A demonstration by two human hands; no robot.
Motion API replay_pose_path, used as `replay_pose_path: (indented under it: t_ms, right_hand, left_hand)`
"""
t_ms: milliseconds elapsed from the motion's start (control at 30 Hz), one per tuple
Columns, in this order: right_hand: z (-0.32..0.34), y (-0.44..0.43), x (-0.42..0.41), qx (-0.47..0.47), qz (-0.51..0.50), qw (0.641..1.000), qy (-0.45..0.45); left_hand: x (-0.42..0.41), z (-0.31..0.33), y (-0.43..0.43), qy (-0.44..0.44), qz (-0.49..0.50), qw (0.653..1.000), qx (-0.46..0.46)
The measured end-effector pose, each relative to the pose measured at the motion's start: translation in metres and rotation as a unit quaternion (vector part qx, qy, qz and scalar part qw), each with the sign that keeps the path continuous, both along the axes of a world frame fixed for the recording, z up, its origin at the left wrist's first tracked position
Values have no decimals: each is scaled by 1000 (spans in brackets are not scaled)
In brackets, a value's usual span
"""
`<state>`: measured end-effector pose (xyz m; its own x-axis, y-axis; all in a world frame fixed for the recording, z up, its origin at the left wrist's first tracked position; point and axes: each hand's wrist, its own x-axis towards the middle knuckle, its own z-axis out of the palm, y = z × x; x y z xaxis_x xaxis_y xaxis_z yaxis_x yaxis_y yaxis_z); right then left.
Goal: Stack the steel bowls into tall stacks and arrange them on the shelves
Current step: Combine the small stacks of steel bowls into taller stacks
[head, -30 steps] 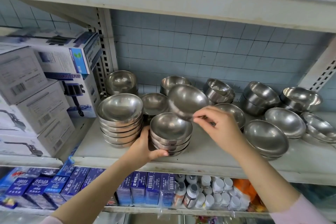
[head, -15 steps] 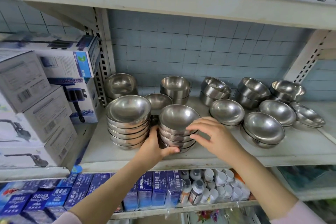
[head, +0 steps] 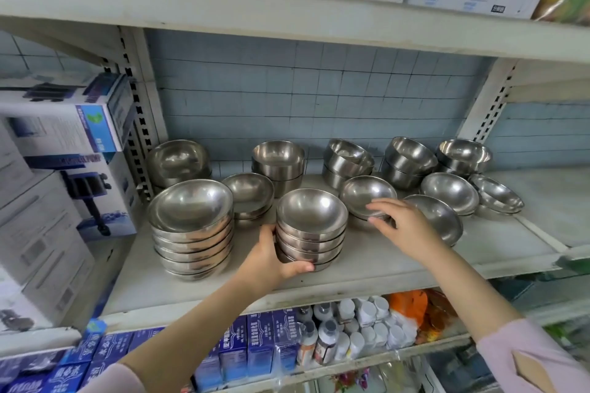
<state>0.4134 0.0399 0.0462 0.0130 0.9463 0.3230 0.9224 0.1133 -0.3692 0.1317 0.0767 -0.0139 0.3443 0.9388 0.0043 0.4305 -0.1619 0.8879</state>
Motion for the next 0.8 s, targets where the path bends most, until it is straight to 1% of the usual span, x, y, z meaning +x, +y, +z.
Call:
replay_pose_path:
  t_ms: [133, 267, 367, 500, 633, 733, 800]
  right_hand:
    - [2, 17, 14, -75, 4, 996, -38]
    - [-4, 25, 23, -78, 30, 996, -27]
    - [-4, 27, 30, -34, 28, 999, -9]
    - [12, 21, 33, 48, 21, 998, 38]
    - [35, 13, 23, 137, 52, 987, 61]
    - [49, 6, 6, 172, 83, 981, 40]
    - [52, 2, -9, 168, 112, 979, 18]
  left_hand:
    - [15, 2, 5, -9, 5, 1000, -8]
    - [24, 2, 13, -5, 5, 1000, -5]
    - [30, 4, 17, 0, 4, 1000, -14]
    - [37, 8, 19, 10, 0, 1000, -19]
    - [41, 15, 22, 40, -14, 999, -9]
    - [41, 15, 26, 42, -19, 999, -6]
    - [40, 13, 26, 31, -16, 999, -5]
